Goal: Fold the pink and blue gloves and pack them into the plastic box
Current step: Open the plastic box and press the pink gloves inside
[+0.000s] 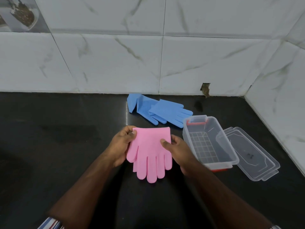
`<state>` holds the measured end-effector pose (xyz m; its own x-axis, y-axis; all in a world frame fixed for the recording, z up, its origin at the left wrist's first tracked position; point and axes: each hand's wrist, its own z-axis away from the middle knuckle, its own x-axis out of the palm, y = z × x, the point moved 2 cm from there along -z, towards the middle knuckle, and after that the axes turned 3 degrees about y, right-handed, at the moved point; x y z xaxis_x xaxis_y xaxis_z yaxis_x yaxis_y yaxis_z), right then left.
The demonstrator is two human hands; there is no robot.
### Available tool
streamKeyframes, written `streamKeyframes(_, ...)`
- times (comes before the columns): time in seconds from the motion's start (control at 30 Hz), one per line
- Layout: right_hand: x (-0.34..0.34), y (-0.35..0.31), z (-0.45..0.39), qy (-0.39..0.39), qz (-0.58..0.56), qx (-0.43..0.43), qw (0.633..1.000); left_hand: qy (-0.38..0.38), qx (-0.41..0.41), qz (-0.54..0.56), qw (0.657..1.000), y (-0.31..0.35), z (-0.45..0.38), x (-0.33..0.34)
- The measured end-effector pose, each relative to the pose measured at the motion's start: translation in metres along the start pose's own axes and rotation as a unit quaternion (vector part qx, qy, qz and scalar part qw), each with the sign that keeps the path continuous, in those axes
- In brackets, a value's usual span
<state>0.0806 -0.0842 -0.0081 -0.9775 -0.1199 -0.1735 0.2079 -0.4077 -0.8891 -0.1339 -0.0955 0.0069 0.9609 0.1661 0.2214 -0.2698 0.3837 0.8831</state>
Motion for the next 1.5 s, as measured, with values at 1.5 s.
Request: streamKeyframes(1.5, -0.154, -0.034, 0.011, 0.137, 0.355, -0.187, 0.906, -0.054, 0.120, -0.467, 0.874, 0.011, 0.007, 0.199)
